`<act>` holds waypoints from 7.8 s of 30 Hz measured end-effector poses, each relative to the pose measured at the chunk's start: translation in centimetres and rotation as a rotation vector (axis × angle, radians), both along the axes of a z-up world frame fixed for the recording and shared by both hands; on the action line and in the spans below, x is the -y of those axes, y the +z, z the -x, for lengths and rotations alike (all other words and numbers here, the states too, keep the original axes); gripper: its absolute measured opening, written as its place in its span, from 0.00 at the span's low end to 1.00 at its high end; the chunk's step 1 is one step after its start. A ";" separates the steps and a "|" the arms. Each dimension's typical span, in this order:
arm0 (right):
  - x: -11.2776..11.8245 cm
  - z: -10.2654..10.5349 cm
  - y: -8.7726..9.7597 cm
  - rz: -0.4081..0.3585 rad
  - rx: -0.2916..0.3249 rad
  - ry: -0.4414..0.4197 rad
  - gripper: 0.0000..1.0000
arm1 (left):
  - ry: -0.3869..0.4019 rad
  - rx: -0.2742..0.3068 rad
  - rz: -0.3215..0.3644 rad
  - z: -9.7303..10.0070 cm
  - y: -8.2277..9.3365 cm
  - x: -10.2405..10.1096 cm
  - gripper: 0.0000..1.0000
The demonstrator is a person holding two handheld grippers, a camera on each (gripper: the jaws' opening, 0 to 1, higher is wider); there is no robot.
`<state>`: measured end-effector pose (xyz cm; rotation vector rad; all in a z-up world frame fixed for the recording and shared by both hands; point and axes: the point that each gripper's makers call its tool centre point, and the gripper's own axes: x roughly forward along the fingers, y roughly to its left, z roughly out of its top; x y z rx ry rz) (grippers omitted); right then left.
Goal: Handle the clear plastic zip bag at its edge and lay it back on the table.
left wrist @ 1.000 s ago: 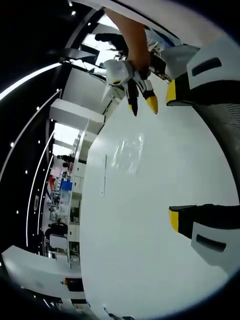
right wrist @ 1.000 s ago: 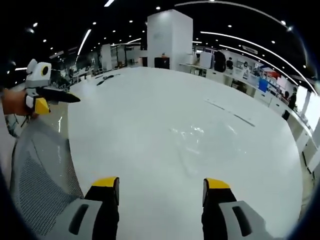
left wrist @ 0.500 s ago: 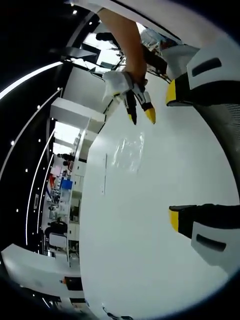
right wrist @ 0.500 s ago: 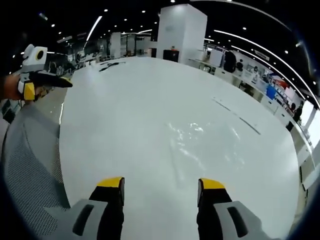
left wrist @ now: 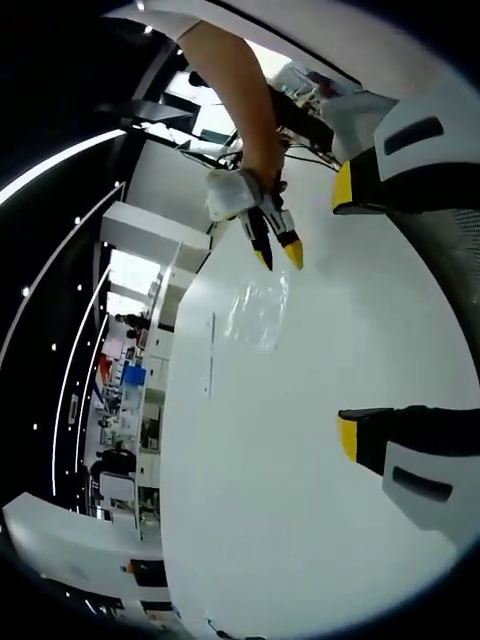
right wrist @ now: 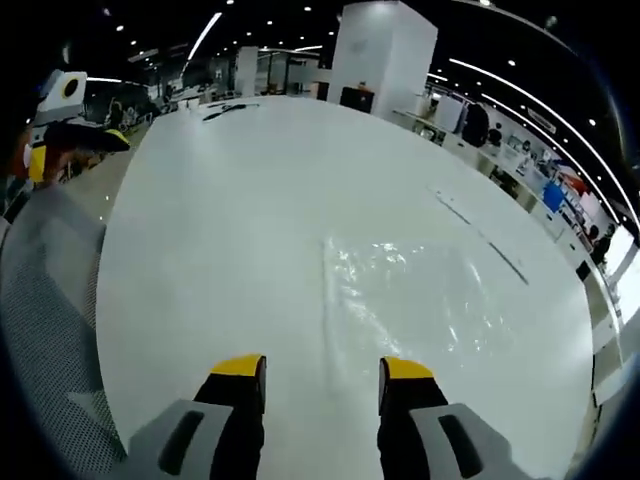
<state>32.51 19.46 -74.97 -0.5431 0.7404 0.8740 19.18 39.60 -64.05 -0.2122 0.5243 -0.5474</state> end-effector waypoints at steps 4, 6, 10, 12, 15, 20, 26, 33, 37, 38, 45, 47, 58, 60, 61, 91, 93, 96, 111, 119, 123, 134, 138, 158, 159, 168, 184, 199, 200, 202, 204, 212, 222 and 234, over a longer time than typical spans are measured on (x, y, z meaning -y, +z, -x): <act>-0.2 -0.3 -0.3 0.032 0.008 0.035 0.37 | -0.001 -0.003 0.000 -0.1 -0.1 0.0 0.77; -0.1 -0.4 -0.6 0.058 0.013 0.053 0.33 | 0.001 -0.005 0.002 -0.2 -0.1 0.1 0.77; -0.1 -0.5 -1.0 0.068 0.003 0.061 0.31 | 0.004 -0.001 0.005 -0.3 0.0 0.1 0.77; -0.1 -0.6 -1.1 0.081 0.005 0.071 0.28 | 0.004 0.004 0.005 -0.4 0.2 0.1 0.77; 0.3 -0.8 -1.6 0.114 0.005 0.086 0.25 | -0.001 0.009 0.004 -0.6 0.3 0.2 0.77; 0.8 -1.1 -2.2 0.127 -0.008 0.081 0.25 | -0.009 0.013 0.000 -0.7 0.3 0.3 0.76; 1.3 -1.1 -2.7 0.137 -0.025 0.071 0.23 | -0.005 0.012 0.001 -0.6 0.2 0.1 0.76; 1.3 -1.4 -3.0 0.123 -0.034 0.053 0.16 | 0.004 0.012 0.000 -0.5 0.4 0.0 0.76; 1.2 -1.6 -3.2 0.116 -0.050 0.034 0.13 | 0.007 0.011 0.003 -0.5 0.4 0.0 0.75; 1.2 -1.6 -3.3 0.112 -0.055 0.029 0.13 | 0.007 0.010 0.003 -0.5 0.4 0.0 0.75; 1.0 -1.6 -3.4 0.121 -0.065 0.035 0.03 | 0.004 0.010 0.006 -0.6 0.3 0.2 0.75; 1.0 -1.5 -3.3 0.120 -0.067 0.035 0.03 | 0.003 0.011 0.005 -0.6 0.3 0.2 0.75; 1.5 -1.3 -2.5 0.130 -0.042 0.058 0.00 | -0.010 0.020 -0.002 -0.9 0.8 0.4 0.74; 1.7 -1.2 -2.4 0.137 -0.035 0.072 0.00 | -0.013 0.022 -0.004 -0.9 0.9 0.4 0.74; 1.7 -1.1 -2.3 0.139 -0.030 0.076 0.00 | -0.014 0.022 -0.004 -0.9 0.9 0.4 0.74; 2.0 1.6 3.2 0.220 0.128 0.310 0.00 | -0.067 0.051 -0.028 -0.5 1.8 1.4 0.73; 2.0 1.8 3.7 0.224 0.143 0.328 0.00 | -0.074 0.051 -0.032 -0.5 1.9 1.5 0.73; 2.0 2.1 4.5 0.230 0.163 0.345 0.00 | -0.084 0.057 -0.036 -0.4 2.2 1.8 0.73; 1.3 3.2 9.2 0.224 0.262 0.402 0.00 | -0.118 0.083 -0.058 0.0 2.9 2.0 0.71; 0.9 3.7 11.3 0.210 0.296 0.414 0.00 | -0.134 0.097 -0.068 0.1 3.3 1.8 0.70; 0.8 4.1 12.4 0.205 0.309 0.425 0.00 | -0.141 0.103 -0.072 0.1 3.9 1.9 0.68; 0.2 5.0 14.7 0.179 0.324 0.451 0.00 | -0.171 0.121 -0.091 -0.2 4.7 2.6 0.64; 0.1 5.0 15.4 0.168 0.328 0.455 0.00 | -0.173 0.130 -0.088 -0.6 5.0 2.5 0.62; -0.4 6.2 19.7 0.138 0.364 0.503 0.00 | -0.215 0.204 -0.113 -1.9 8.8 3.5 0.50; -0.4 6.3 19.8 0.137 0.364 0.505 0.00 | -0.219 0.211 -0.115 -2.0 9.0 3.5 0.50; -0.8 7.8 21.4 0.100 0.353 0.522 0.00 | -0.261 0.271 -0.150 -3.2 10.8 3.6 0.39; -0.6 8.9 22.4 0.100 0.354 0.558 0.00 | -0.451 0.373 -0.358 -3.4 12.9 5.0 0.16; -0.8 9.2 22.8 0.120 0.362 0.588 0.00 | -0.623 0.382 -0.504 -3.0 13.5 6.7 0.08; -0.7 9.2 22.8 0.123 0.362 0.590 0.00 | -0.633 0.382 -0.514 -3.0 13.5 6.7 0.08; -0.7 9.2 22.7 0.128 0.363 0.594 0.00 | -0.655 0.373 -0.529 -2.9 13.3 6.8 0.06; -0.6 9.2 22.7 0.132 0.362 0.595 0.00 | -0.675 0.370 -0.546 -2.9 13.1 6.8 0.04; -0.6 9.3 22.9 0.145 0.366 0.608 0.00 | -0.745 0.338 -0.601 -2.8 12.3 7.0 0.02; -0.7 9.5 22.9 0.159 0.362 0.623 0.00 | -0.831 0.287 -0.675 -2.3 11.3 6.9 0.00; -1.0 10.0 22.6 0.181 0.356 0.651 0.00 | -0.925 0.207 -0.726 -1.4 9.9 7.1 0.01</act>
